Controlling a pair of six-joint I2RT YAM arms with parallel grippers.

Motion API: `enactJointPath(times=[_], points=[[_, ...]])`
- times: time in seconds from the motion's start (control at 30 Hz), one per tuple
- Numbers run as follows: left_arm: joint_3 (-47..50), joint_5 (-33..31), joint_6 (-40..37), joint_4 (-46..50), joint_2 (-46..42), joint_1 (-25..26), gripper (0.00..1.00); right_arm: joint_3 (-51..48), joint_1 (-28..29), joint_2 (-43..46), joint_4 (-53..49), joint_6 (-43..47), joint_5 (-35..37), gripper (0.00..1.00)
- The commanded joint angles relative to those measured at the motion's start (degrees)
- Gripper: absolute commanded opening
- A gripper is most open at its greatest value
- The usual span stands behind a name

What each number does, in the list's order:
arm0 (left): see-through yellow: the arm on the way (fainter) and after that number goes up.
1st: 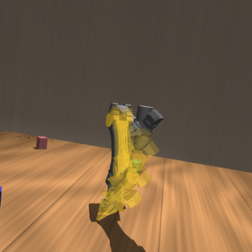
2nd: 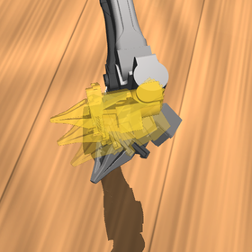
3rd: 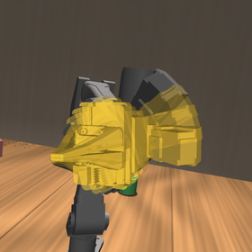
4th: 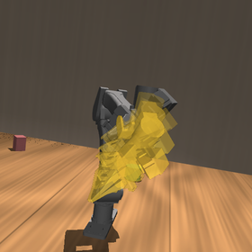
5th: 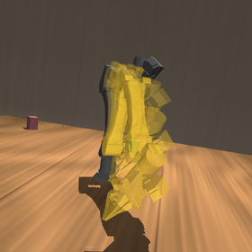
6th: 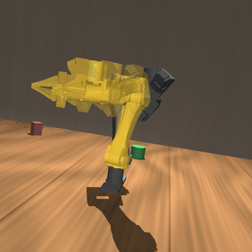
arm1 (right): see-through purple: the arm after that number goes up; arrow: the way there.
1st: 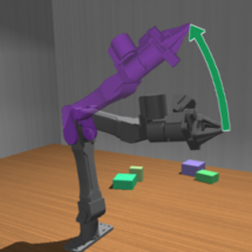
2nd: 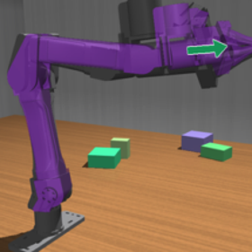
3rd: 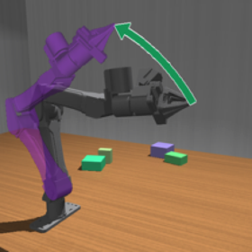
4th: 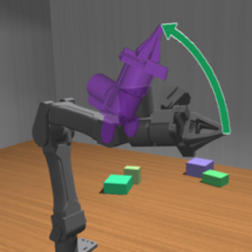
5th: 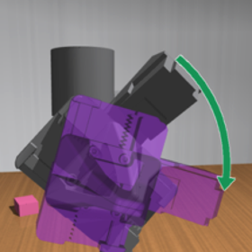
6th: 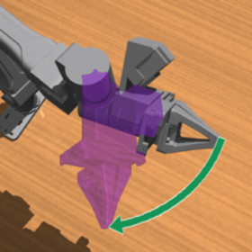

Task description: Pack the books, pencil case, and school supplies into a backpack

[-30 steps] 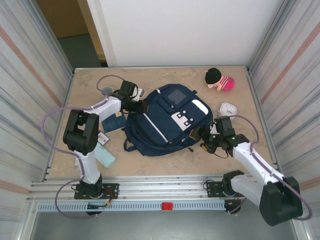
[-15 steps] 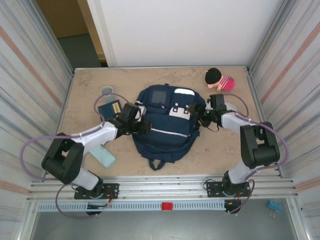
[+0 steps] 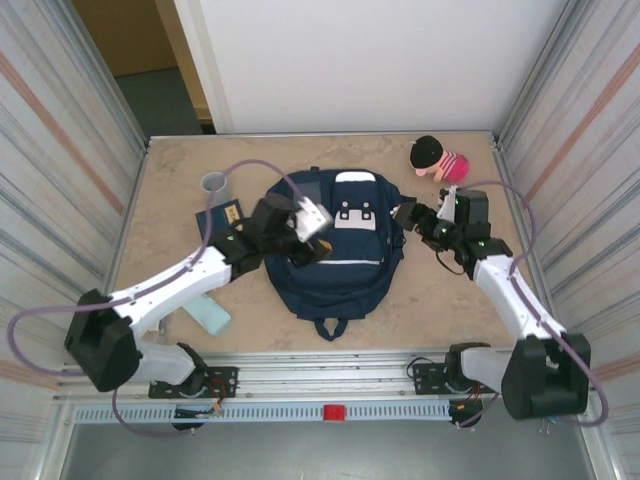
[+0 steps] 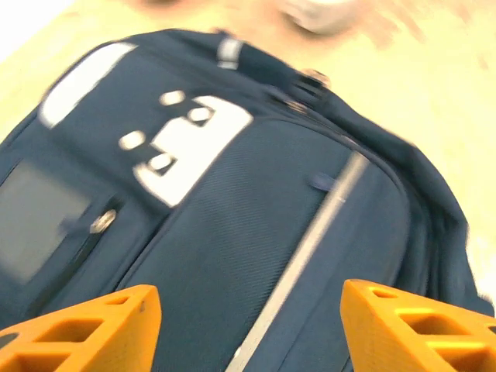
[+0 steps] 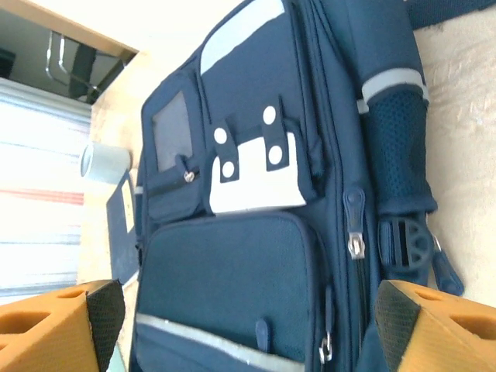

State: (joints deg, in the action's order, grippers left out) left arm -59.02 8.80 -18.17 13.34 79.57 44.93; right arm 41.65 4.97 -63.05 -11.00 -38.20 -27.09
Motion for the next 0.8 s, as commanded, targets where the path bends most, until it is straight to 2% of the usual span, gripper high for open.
enactJointPath(times=[0.0, 0.17, 0.37, 0.47, 0.67, 0.77], points=[[-2.7, 4.4, -20.4, 4.0, 8.0, 2.4, 0.65, -3.3, 0.2, 3.9, -3.3, 1.5, -0.5, 0.86], [-8.1, 7.2, -23.1, 3.1, 17.1, 3.3, 0.68, -5.1, 0.3, 6.0, -4.2, 1.1, -0.5, 0.86], [-8.3, 8.8, -23.9, 1.1, 21.5, 4.2, 0.76, -6.4, 0.3, 8.4, -3.7, 1.5, -0.5, 0.86], [-7.2, 7.1, -23.2, -0.6, 22.6, 4.5, 0.78, -6.9, 0.2, 8.2, -3.2, 1.5, -0.6, 0.86], [-4.6, 14.1, -21.5, -2.4, 20.2, 4.8, 0.82, -7.7, 0.2, 8.3, -2.7, 1.4, -0.3, 0.86], [-2.6, 13.3, -20.8, -4.4, 19.6, 5.1, 0.82, -8.3, 0.2, 8.3, -2.3, 1.1, -0.3, 0.86]])
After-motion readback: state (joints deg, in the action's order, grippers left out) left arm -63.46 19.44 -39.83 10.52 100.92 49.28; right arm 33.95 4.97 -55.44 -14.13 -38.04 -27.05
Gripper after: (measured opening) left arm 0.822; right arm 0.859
